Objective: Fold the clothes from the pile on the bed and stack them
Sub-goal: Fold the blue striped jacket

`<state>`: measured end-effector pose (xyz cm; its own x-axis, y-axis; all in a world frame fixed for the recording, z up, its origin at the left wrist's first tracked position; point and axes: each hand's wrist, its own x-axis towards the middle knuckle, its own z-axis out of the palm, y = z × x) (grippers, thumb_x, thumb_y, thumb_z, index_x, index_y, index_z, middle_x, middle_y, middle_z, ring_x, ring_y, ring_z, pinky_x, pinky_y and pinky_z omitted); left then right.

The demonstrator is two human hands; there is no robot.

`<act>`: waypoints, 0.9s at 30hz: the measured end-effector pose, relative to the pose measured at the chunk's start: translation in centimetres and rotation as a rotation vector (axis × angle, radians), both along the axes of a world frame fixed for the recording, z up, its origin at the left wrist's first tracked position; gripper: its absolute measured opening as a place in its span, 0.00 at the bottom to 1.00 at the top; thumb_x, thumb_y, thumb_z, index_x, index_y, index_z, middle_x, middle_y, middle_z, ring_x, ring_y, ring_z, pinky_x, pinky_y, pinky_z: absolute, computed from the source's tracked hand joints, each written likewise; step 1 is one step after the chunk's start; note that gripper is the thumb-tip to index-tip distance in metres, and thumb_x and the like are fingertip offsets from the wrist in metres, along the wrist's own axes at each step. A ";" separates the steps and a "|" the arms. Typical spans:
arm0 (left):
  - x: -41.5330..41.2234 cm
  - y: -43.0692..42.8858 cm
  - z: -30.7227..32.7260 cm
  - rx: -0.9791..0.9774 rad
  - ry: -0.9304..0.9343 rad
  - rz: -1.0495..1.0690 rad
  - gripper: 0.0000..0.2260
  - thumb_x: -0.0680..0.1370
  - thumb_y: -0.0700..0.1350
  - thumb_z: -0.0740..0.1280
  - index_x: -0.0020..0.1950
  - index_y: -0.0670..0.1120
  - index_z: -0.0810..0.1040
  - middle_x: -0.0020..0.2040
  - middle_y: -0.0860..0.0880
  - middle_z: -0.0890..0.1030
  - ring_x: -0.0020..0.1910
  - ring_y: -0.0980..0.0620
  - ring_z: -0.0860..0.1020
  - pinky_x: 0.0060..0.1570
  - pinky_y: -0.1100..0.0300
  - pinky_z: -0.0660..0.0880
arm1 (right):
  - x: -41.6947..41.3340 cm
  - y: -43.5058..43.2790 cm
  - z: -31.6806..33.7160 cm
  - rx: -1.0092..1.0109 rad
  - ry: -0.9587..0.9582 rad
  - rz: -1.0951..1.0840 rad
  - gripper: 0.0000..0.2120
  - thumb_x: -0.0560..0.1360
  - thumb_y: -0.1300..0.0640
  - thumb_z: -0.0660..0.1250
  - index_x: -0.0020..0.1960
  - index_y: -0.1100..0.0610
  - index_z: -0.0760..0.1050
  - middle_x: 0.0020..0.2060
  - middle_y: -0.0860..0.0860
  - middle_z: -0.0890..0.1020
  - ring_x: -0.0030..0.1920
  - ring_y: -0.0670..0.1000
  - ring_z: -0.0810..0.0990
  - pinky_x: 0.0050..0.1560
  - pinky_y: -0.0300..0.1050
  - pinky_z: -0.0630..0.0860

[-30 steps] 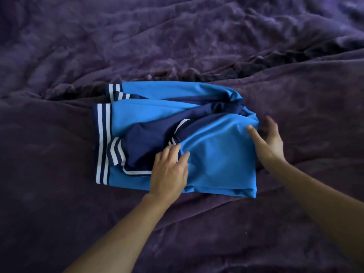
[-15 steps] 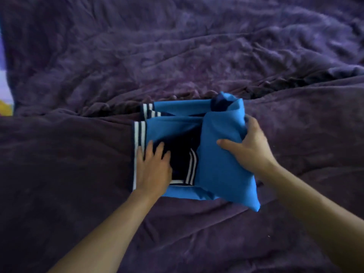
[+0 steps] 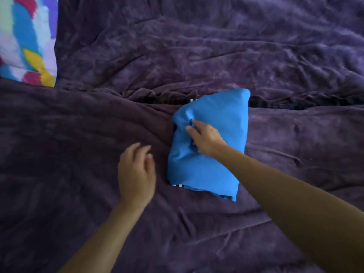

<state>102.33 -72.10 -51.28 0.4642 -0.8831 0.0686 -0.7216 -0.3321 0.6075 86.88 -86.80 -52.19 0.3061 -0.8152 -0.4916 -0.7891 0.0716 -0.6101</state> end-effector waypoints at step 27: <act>-4.4 -9.4 -5.7 0.129 -0.251 -0.547 0.27 0.76 0.61 0.58 0.71 0.48 0.69 0.76 0.37 0.60 0.73 0.36 0.62 0.66 0.41 0.64 | -11.7 -7.8 -5.9 -0.335 0.384 0.049 0.43 0.68 0.24 0.53 0.76 0.44 0.54 0.77 0.52 0.54 0.77 0.54 0.51 0.72 0.61 0.55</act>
<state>97.93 -81.54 -57.02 -0.0752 -0.9971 -0.0062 -0.9238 0.0673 0.3768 75.19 -94.62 -58.08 0.1960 -0.9367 -0.2900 -0.9585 -0.1206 -0.2584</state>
